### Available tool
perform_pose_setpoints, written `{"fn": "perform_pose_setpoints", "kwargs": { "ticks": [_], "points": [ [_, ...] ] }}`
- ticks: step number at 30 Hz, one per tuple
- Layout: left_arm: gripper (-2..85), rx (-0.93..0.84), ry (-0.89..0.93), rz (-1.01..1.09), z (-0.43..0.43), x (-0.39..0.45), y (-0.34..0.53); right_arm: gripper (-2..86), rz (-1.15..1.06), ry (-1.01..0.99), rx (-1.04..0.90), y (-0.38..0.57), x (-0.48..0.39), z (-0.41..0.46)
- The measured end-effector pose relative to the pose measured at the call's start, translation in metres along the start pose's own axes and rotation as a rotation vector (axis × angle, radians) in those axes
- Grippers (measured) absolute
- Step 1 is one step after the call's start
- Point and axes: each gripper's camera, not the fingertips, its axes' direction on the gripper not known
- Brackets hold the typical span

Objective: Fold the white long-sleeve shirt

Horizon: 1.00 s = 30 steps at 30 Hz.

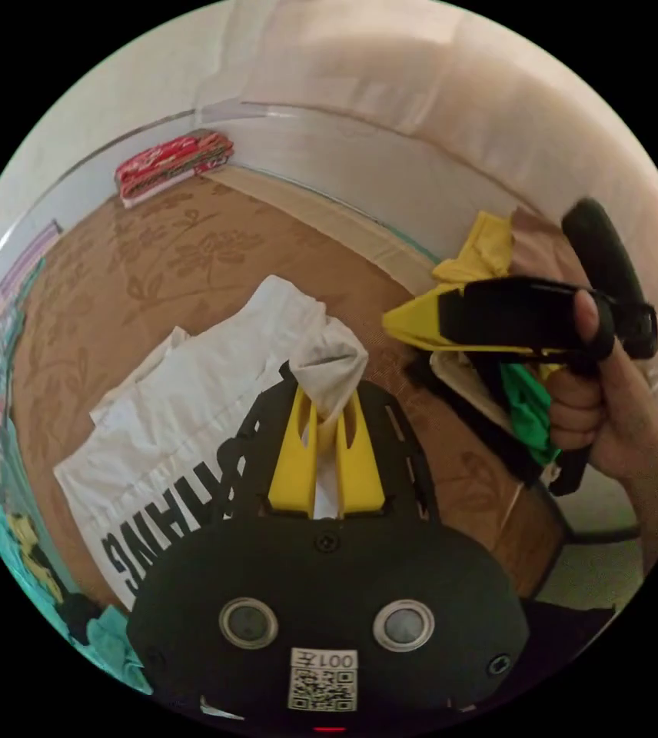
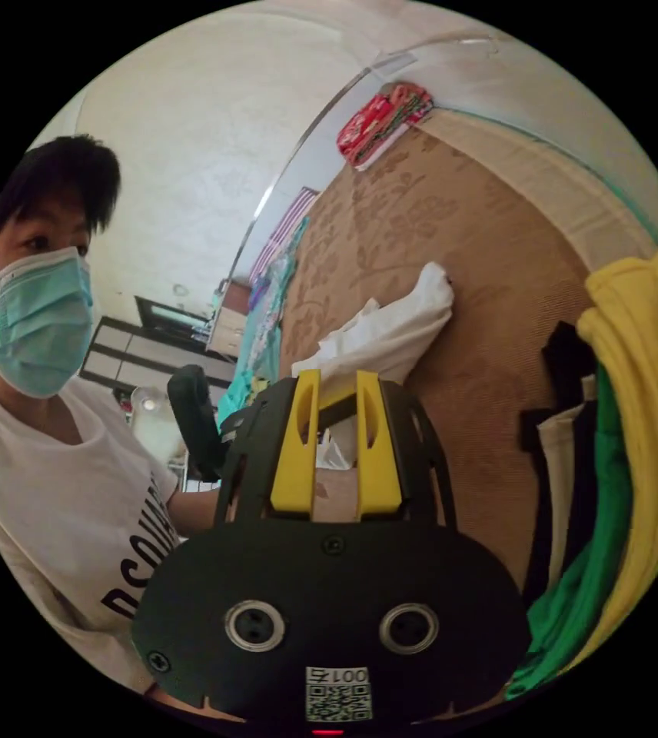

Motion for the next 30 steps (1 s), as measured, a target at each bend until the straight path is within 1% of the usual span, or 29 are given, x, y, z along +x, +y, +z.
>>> {"fn": "perform_pose_setpoints", "kwargs": {
  "ticks": [2,3,5,6,8,9,11,12,13,14,17,21,24,26,27,29,30],
  "points": [
    [-1.3,0.023,0.061,-0.072,-0.010,-0.016,0.009,9.9,0.076,0.074,0.046,-0.001,0.000,-0.002],
    [-1.3,0.039,0.095,-0.109,-0.017,-0.025,0.016,10.5,0.105,0.070,0.058,-0.001,0.002,-0.001],
    [-1.3,0.051,0.129,-0.129,-0.026,-0.036,0.024,12.0,0.266,-0.059,0.112,-0.004,0.016,0.009],
    [-1.3,0.062,0.137,-0.133,-0.032,-0.041,0.030,12.4,0.302,-0.094,0.116,-0.006,0.020,0.013],
    [-1.3,0.076,0.149,-0.134,-0.041,-0.049,0.039,13.5,0.415,-0.249,0.107,-0.015,0.033,0.034],
    [-1.3,0.084,0.161,-0.142,-0.047,-0.055,0.045,13.6,0.451,-0.295,0.105,-0.017,0.036,0.040],
    [-1.3,0.096,0.177,-0.153,-0.055,-0.066,0.054,14.0,0.585,-0.505,0.137,-0.022,0.048,0.063],
    [-1.4,0.103,0.185,-0.157,-0.059,-0.073,0.060,14.1,0.615,-0.548,0.146,-0.022,0.051,0.069],
    [-1.4,0.109,0.188,-0.159,-0.064,-0.081,0.065,14.1,0.665,-0.634,0.159,-0.024,0.054,0.080],
    [-1.4,0.111,0.189,-0.158,-0.066,-0.084,0.068,14.1,0.700,-0.685,0.164,-0.025,0.054,0.089],
    [-1.4,0.109,0.205,-0.139,-0.074,-0.099,0.080,14.1,0.736,-0.720,0.151,-0.036,0.044,0.103],
    [-1.4,0.104,0.162,-0.067,-0.085,-0.110,0.099,12.7,0.742,-0.652,0.079,-0.058,0.030,0.111],
    [-1.4,0.098,0.132,-0.050,-0.095,-0.119,0.112,7.8,0.720,-0.533,-0.026,-0.075,0.011,0.113],
    [-1.4,0.096,0.140,-0.063,-0.101,-0.129,0.120,4.0,0.662,-0.388,-0.109,-0.092,-0.015,0.108],
    [-1.3,0.102,0.151,-0.086,-0.107,-0.138,0.126,3.5,0.633,-0.342,-0.125,-0.097,-0.024,0.106],
    [-1.3,0.121,0.178,-0.137,-0.119,-0.156,0.136,2.1,0.470,-0.150,-0.203,-0.120,-0.070,0.104],
    [-1.3,0.138,0.198,-0.179,-0.129,-0.170,0.144,1.8,0.427,-0.114,-0.219,-0.126,-0.084,0.106]
  ]
}}
